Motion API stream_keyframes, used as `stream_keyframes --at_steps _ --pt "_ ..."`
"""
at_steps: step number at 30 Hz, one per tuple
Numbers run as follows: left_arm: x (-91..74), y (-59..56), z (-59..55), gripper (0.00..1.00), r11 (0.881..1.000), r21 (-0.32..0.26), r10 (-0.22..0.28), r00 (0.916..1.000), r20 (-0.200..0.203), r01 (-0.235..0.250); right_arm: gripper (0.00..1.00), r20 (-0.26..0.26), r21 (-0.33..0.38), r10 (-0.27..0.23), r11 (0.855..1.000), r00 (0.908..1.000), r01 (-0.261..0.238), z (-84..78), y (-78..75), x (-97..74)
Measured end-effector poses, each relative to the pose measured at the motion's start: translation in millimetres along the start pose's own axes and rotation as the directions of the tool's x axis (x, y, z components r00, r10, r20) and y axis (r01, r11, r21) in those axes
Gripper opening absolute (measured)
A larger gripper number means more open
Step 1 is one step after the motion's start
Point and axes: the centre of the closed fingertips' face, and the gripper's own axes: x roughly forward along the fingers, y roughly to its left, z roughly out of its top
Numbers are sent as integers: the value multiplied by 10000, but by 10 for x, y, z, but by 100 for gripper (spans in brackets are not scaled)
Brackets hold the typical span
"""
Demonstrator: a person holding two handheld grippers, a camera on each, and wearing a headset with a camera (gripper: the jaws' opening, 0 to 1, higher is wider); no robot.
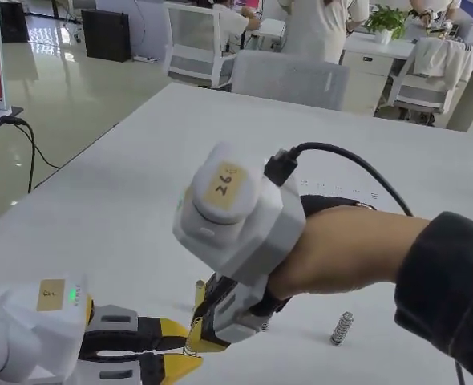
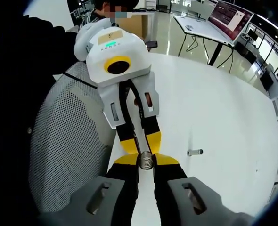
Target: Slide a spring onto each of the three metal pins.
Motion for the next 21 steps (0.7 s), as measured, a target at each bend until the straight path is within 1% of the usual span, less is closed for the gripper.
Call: stream_keyframes --at_steps 5,8,10,14,21 --pt "-2 1 27 2 10000 -12 -3 9999 122 3 9 -57 61 46 10000 10000 -46 -7 0 21" --pt "-8 2 68 2 10000 -46 -9 9996 277 10 9 -112 63 53 10000 9999 -53 -14 1 29" --pt "-8 -5 60 2 10000 5 -47 9997 219 47 9 -133 84 81 9999 9999 -80 -16 4 31" --pt "-9 -1 50 2 10000 -25 -33 9997 238 34 9 -199 87 77 9999 9998 -75 -22 1 43" --pt "-11 16 21 3 9998 -211 45 9996 284 -39 9 -320 72 72 9999 9995 -69 -15 -12 71"
